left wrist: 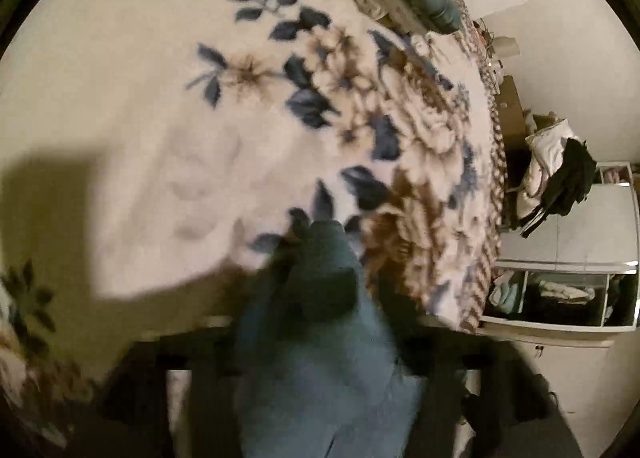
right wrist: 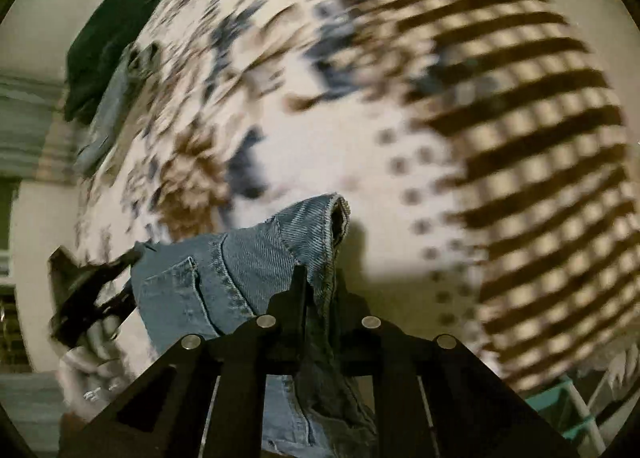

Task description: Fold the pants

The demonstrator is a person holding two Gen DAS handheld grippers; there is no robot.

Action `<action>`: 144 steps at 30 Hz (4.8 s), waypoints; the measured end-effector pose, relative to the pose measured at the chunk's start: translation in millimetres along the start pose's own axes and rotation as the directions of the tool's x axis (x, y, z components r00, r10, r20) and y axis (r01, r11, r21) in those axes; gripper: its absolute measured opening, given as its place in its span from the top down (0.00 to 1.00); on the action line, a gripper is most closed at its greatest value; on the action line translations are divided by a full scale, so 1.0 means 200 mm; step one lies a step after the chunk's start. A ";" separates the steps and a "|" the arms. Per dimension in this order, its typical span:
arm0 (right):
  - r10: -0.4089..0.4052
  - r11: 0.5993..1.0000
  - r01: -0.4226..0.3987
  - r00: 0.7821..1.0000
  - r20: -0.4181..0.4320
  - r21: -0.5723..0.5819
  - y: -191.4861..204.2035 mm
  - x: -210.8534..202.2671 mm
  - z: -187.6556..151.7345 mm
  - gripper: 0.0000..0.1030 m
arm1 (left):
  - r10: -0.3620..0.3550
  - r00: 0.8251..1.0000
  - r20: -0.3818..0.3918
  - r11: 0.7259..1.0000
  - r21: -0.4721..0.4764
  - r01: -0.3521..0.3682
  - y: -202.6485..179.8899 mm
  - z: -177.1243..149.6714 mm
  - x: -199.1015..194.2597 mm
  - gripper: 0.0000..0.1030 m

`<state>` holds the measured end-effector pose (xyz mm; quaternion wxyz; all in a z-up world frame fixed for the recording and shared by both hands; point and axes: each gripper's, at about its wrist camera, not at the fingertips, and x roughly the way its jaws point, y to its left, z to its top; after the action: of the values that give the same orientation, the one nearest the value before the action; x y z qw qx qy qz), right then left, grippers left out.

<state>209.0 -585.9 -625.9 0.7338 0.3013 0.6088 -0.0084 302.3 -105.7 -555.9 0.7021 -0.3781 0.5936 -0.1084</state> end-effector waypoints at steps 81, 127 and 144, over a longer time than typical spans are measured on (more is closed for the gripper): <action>0.526 0.745 -0.540 0.837 0.154 0.391 -0.17 0.55 -0.61 0.00 | -0.026 0.982 -0.188 0.988 0.142 0.053 0.06 -0.46 0.26 0.01; 0.357 0.928 -0.373 0.882 0.309 -0.008 1.54 -0.04 0.18 0.71 | -0.236 0.965 0.113 0.948 0.245 0.203 -0.42 0.69 -0.80 0.66; 0.354 0.933 -0.354 0.878 0.322 -0.060 2.55 0.96 1.06 0.71 | -0.181 0.977 0.115 0.956 0.253 0.148 -0.01 2.04 -0.47 0.65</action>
<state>641.2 -196.5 -560.9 0.8137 0.4018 0.4132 0.0758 651.3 114.3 -480.0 0.7706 -0.3440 0.4928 -0.2123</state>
